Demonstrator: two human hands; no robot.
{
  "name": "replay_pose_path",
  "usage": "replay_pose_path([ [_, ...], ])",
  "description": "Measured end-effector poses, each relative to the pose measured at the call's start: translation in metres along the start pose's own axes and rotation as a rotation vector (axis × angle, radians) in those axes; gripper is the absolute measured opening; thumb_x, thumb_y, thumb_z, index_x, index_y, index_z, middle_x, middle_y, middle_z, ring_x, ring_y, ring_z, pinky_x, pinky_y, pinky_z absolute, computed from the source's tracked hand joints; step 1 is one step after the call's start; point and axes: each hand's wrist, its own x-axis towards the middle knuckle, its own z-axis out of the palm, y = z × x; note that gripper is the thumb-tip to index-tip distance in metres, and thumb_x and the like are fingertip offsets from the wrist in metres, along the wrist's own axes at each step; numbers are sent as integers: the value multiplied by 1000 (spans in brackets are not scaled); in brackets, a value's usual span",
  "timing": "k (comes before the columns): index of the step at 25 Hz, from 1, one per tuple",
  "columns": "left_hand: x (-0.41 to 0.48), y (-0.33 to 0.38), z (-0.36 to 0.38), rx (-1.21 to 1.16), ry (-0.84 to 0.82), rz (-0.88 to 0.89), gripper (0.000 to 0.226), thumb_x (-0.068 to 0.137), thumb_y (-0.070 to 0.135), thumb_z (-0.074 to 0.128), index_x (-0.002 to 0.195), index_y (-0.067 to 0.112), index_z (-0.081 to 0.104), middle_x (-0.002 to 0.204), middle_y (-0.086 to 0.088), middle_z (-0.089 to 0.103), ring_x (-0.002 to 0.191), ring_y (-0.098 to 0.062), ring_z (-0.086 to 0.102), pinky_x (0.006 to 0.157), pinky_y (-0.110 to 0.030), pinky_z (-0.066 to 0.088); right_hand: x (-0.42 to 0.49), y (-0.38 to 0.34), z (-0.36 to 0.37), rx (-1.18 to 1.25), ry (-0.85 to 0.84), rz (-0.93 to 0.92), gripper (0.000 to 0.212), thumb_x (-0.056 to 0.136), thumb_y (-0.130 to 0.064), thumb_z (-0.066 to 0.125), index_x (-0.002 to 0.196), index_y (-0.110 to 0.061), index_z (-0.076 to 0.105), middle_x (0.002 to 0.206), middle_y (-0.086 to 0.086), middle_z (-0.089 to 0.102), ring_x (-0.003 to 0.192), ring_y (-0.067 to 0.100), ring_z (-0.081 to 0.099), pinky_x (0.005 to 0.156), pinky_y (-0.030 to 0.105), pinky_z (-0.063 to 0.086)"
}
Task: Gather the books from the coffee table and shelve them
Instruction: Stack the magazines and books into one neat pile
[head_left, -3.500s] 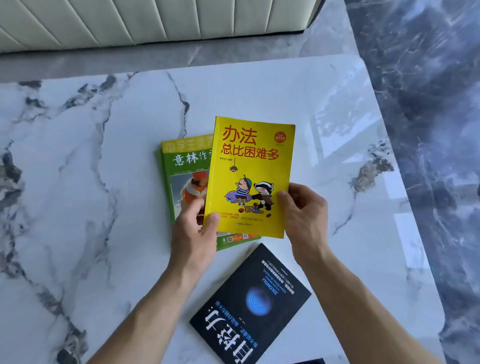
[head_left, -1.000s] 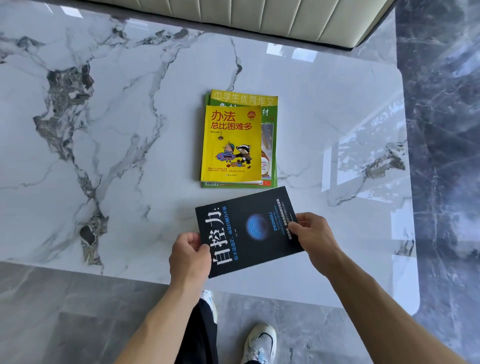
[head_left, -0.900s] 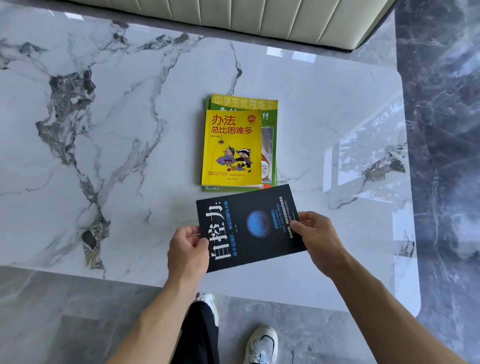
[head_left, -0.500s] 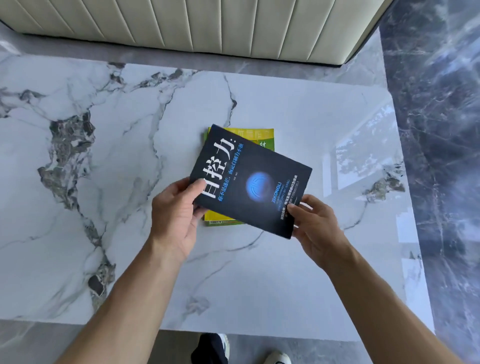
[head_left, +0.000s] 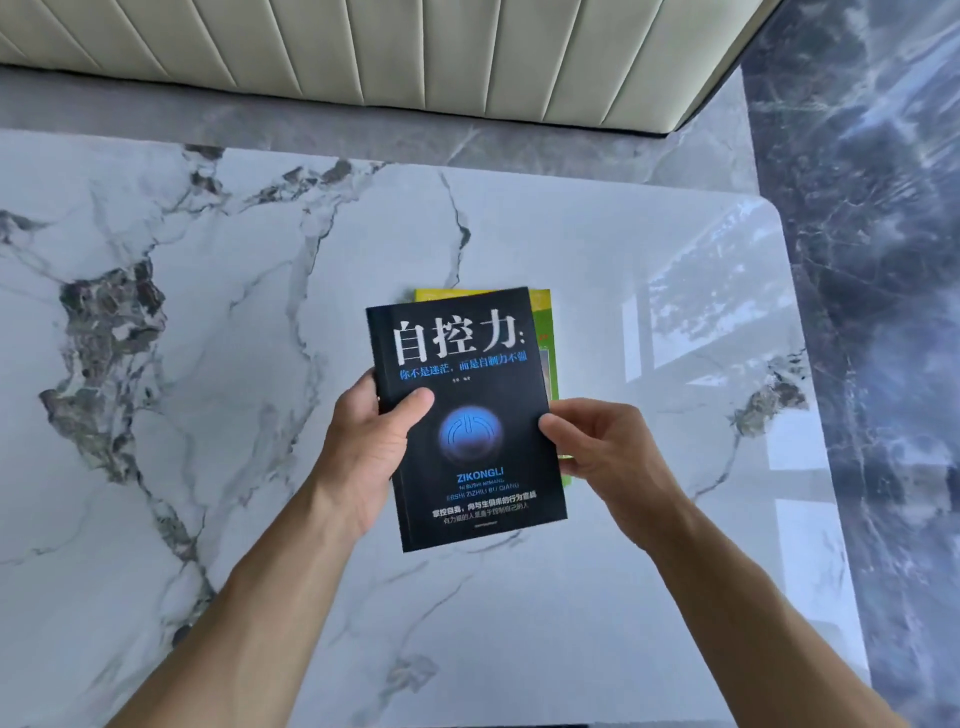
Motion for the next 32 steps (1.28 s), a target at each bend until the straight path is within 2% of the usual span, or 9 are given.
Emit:
replay_pose_path([
  [3,15,-5,0,18,132,-13,19,82,16,71,101,18,73,104,-2,79,104,-27,73,100,-46,54,16,1,12,-12,76,20,26,94,-5,63,79,-15,81,81,7,82,74,20,70,79,48,58],
  [6,30,-11,0,7,331,-19,29,75,18,67,104,14,68,98,-3,79,96,-27,75,93,-45,58,32,7,19,-17,131,41,26,92,-6,64,75,-17,81,84,14,82,73,22,70,82,53,60],
  [9,38,-20,0,188,414,35,21,81,12,63,101,16,66,98,-3,75,88,-21,71,83,-37,59,43,16,21,-186,211,46,20,89,-12,67,76,-19,80,76,3,81,65,16,69,70,37,62],
  [11,42,-25,1,298,432,55,19,84,10,64,101,18,68,95,2,73,85,-17,69,81,-35,58,50,22,20,-284,243,53,16,89,-14,68,82,-18,81,76,2,81,63,15,68,59,22,55],
  [16,58,-38,7,473,397,55,20,84,9,65,102,16,72,84,11,71,75,-7,67,81,-31,58,68,36,14,-371,274,59,16,92,-11,65,97,-14,80,78,0,77,73,16,72,62,14,52],
  [20,62,-45,13,547,325,70,21,87,9,61,100,23,70,78,20,67,66,11,63,65,-1,44,78,43,11,-504,261,9,14,91,-11,66,96,-14,79,74,-2,73,69,9,68,56,0,46],
  [25,62,-58,10,681,380,46,34,89,15,59,122,15,68,113,-3,70,93,-15,64,84,-22,44,86,44,8,-619,220,-35,16,87,-8,69,99,-13,78,79,-1,73,71,12,66,67,4,48],
  [27,61,-64,8,688,371,2,35,85,20,59,120,16,66,113,-3,70,102,-22,67,90,-32,51,87,42,9,-651,201,-41,18,86,-6,69,100,-11,78,81,0,74,75,17,67,72,14,51],
  [32,49,-72,23,678,366,-37,34,77,29,58,107,16,65,98,-3,73,92,-27,67,84,-43,57,87,40,13,-681,174,-42,19,84,-3,69,100,-8,78,86,6,78,83,25,70,82,32,57],
])
